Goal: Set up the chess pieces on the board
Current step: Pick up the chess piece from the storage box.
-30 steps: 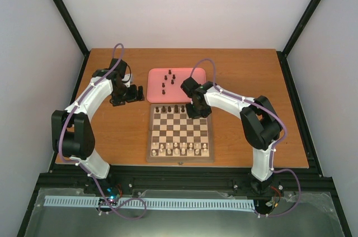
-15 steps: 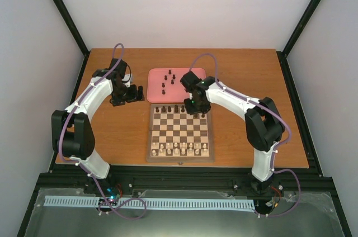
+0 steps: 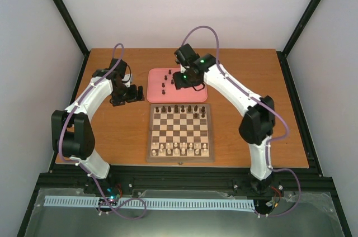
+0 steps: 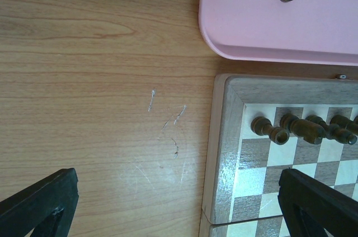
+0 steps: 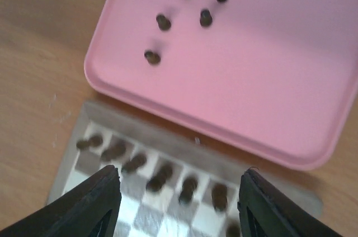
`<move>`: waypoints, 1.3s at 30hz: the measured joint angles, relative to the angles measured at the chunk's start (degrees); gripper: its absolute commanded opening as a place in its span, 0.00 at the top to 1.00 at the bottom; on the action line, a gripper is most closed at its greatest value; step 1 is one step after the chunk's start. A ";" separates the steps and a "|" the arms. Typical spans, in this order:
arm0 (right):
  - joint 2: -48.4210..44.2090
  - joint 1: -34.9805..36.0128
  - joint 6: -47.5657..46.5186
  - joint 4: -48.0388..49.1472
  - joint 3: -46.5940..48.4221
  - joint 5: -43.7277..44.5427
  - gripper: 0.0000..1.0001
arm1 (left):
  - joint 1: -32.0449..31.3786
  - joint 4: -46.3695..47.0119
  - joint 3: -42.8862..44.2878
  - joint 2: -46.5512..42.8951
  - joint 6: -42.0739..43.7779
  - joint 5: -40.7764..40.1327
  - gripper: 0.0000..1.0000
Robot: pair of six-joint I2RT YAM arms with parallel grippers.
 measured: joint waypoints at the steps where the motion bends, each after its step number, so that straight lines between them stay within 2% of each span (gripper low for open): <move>1: 2.58 -0.33 -0.22 0.15 2.91 -0.20 0.42 | 0.00 0.00 0.00 0.00 0.02 0.02 0.00; 6: 15.45 -2.73 -0.81 0.79 14.27 -0.98 0.42 | 0.00 -0.02 0.00 0.00 0.00 0.00 0.00; 12: 26.40 -5.11 -2.14 3.21 21.22 -2.34 0.41 | 0.00 -0.07 0.00 0.00 0.02 0.02 0.00; 26: 32.72 -4.81 -3.48 11.06 23.71 -5.05 0.45 | 0.00 -0.04 0.00 0.31 0.02 0.07 0.00; 31: 37.03 -4.81 -3.52 12.48 27.65 -5.07 0.50 | 0.00 -0.07 0.00 0.63 0.00 0.11 0.00; 39: 38.49 -4.81 -2.99 13.18 27.76 -4.96 0.58 | 0.00 -0.04 0.00 1.22 0.00 0.24 0.00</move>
